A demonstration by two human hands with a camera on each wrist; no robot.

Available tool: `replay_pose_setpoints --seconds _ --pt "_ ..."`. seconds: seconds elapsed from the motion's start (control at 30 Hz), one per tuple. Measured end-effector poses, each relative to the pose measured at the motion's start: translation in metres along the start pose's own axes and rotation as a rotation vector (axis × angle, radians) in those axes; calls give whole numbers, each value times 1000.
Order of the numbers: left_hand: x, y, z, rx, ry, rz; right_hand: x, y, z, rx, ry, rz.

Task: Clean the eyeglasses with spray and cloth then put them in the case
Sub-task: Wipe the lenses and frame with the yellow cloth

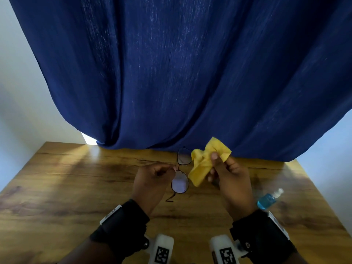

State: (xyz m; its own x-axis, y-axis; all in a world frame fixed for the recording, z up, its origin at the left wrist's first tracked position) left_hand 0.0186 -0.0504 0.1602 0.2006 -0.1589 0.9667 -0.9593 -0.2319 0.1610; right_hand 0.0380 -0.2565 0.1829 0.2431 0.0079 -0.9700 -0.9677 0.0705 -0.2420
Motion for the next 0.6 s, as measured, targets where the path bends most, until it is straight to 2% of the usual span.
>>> replay_pose_setpoints --seconds 0.1,0.17,0.2,0.27,0.4,0.47,0.6 --pt "-1 0 5 -77 -9 -16 -13 -2 17 -318 579 -526" --pt "-4 -2 7 -126 -17 14 -3 1 28 -588 820 -695" --pt "-5 -3 6 -133 -25 23 0 1 30 -687 854 -702" --pt "-5 -3 4 -151 -51 41 1 1 27 -787 866 -683" --pt "-3 -4 -1 -215 -156 84 -6 -12 24 -839 1095 -791" --pt "-1 -4 -2 -219 -228 96 -11 -20 26 -861 1091 -811" --pt "8 0 -3 -206 -466 169 -14 -30 31 -973 1052 -693"
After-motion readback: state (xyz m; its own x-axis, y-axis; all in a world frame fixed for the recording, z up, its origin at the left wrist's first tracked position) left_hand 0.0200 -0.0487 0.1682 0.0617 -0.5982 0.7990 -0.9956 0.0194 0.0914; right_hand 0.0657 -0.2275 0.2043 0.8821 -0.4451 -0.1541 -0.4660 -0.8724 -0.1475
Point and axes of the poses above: each hand's wrist, its own y-axis away from the middle knuckle, its own z-axis out of the palm, x = y × z, the point moved 3 cm from there along -y, towards the middle knuckle, and after that the axes turned 10 degrees about -z, right-handed, at the moved point
